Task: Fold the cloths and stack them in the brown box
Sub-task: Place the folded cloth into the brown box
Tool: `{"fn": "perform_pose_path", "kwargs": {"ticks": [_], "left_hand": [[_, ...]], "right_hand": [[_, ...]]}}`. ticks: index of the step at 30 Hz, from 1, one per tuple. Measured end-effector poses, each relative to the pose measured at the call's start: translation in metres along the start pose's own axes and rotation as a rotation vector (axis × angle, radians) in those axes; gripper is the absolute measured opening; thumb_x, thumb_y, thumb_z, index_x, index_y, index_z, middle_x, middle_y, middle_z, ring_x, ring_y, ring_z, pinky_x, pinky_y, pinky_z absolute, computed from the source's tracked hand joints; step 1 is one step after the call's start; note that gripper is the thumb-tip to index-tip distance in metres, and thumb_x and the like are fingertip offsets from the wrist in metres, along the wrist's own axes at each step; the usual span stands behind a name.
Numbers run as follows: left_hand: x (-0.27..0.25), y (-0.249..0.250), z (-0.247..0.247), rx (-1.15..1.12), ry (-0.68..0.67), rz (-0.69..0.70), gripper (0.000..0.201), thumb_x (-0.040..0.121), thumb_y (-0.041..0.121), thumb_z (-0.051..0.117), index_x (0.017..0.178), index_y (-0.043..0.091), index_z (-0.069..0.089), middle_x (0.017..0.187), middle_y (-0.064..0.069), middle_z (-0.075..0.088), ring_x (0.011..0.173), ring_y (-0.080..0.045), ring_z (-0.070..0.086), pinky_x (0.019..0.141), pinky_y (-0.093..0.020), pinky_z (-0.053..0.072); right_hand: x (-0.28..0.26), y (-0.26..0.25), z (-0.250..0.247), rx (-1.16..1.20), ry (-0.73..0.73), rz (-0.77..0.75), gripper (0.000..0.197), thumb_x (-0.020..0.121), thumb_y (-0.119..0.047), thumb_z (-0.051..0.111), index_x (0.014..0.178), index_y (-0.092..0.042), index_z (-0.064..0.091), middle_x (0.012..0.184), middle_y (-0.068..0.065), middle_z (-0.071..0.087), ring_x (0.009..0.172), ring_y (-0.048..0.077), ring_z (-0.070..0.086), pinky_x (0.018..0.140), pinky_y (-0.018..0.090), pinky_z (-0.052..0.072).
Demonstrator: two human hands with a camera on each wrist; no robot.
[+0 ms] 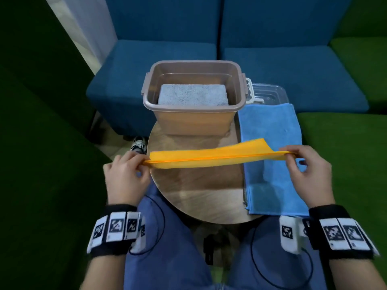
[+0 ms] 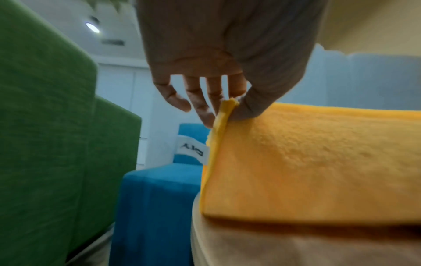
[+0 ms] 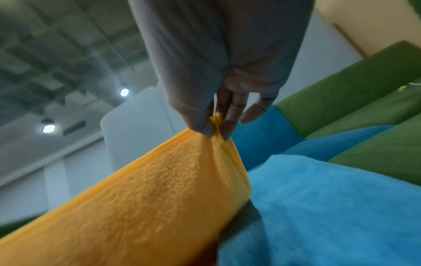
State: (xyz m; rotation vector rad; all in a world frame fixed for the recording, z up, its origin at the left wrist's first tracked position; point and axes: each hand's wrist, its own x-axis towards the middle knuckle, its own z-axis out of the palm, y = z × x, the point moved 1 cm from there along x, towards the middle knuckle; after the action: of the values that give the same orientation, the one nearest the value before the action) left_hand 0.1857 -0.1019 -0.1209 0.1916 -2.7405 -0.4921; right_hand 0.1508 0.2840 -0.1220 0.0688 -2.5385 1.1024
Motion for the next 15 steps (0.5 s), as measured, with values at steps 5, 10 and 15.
{"fn": "perform_pose_path", "kwargs": {"ticks": [5,10,15], "left_hand": [[-0.007,0.001,-0.035,-0.372,0.08,0.047,0.029,0.086,0.009,0.052,0.1,0.03,0.067,0.097,0.013,0.063,0.087,-0.01,0.052,0.085,-0.033,0.044],[0.003,0.004,-0.041,-0.645,0.028,-0.018,0.03,0.095,0.004,0.044,0.105,0.032,0.051,0.095,0.013,0.052,0.086,0.004,0.05,0.074,-0.007,0.038],[0.027,-0.002,-0.022,-0.547,-0.04,0.039,0.025,0.085,-0.003,0.041,0.091,0.015,0.058,0.089,0.002,0.052,0.083,0.004,0.05,0.074,-0.006,0.035]], "right_hand": [[0.001,-0.022,-0.016,0.409,0.1,0.051,0.027,0.093,-0.001,0.06,0.101,-0.027,0.058,0.096,-0.005,0.063,0.08,-0.003,0.06,0.073,0.011,0.047],[0.008,-0.018,-0.013,0.474,0.024,0.077,0.032,0.092,0.003,0.06,0.085,-0.027,0.053,0.084,-0.01,0.061,0.072,0.0,0.058,0.07,0.012,0.047],[0.023,-0.011,0.001,0.364,-0.002,0.098,0.023,0.092,0.005,0.057,0.088,-0.016,0.066,0.074,-0.016,0.065,0.063,0.004,0.054,0.062,0.011,0.041]]}}
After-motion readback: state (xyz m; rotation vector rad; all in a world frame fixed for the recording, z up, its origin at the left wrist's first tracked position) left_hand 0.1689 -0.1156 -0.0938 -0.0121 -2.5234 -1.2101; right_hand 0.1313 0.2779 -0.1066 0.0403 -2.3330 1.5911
